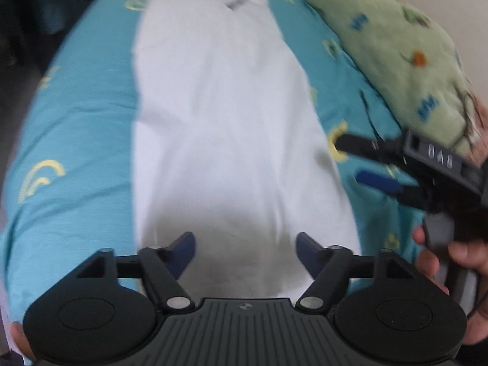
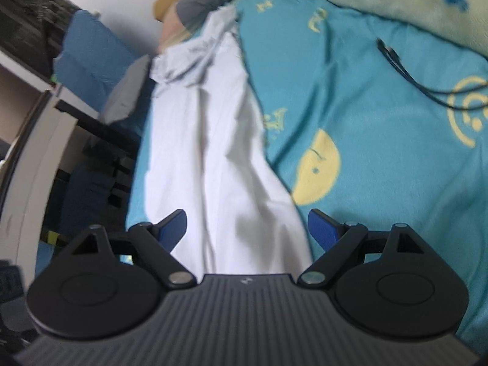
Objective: Fold clothes
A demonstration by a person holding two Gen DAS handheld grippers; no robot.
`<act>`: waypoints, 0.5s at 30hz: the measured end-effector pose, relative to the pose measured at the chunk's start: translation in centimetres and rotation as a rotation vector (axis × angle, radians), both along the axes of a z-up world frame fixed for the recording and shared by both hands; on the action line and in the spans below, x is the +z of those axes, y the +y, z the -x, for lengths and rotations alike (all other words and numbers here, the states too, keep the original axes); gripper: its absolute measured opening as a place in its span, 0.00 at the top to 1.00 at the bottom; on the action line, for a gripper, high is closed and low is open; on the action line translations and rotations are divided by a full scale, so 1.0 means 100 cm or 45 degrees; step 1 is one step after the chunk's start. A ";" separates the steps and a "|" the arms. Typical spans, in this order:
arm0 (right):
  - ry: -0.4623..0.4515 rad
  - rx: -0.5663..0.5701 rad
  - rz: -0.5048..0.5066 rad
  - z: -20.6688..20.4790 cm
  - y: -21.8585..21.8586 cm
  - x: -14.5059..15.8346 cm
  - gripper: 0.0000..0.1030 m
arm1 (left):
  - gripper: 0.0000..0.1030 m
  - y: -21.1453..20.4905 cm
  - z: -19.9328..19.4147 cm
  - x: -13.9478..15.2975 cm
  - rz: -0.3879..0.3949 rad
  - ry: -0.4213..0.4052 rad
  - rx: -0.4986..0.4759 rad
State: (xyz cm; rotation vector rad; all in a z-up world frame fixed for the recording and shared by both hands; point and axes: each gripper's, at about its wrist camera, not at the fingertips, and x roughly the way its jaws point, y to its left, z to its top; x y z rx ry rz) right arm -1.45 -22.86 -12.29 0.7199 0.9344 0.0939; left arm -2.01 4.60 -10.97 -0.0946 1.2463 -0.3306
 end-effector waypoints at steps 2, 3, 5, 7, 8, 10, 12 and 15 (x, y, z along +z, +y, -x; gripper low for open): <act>0.041 -0.003 -0.005 -0.001 0.000 -0.005 0.15 | 0.22 0.010 -0.002 0.000 -0.019 -0.014 0.081; 0.057 -0.002 -0.008 -0.001 0.000 -0.008 0.15 | 0.22 0.014 -0.003 -0.002 -0.034 -0.018 0.114; 0.075 -0.001 -0.009 0.001 -0.001 -0.010 0.15 | 0.22 0.019 -0.008 -0.004 -0.066 -0.021 0.167; 0.093 -0.001 -0.010 0.002 -0.001 -0.011 0.15 | 0.21 0.022 -0.013 -0.008 -0.075 -0.011 0.206; 0.102 0.000 -0.011 0.003 -0.001 -0.012 0.15 | 0.21 0.022 -0.015 -0.010 -0.081 -0.008 0.221; 0.121 0.000 -0.012 0.004 -0.002 -0.014 0.15 | 0.21 0.024 -0.017 -0.012 -0.101 -0.013 0.237; 0.129 0.000 -0.006 0.006 -0.001 -0.015 0.15 | 0.21 0.023 -0.018 -0.015 -0.110 -0.010 0.234; 0.136 -0.001 0.005 0.006 0.000 -0.015 0.15 | 0.21 0.023 -0.016 -0.018 -0.104 0.000 0.222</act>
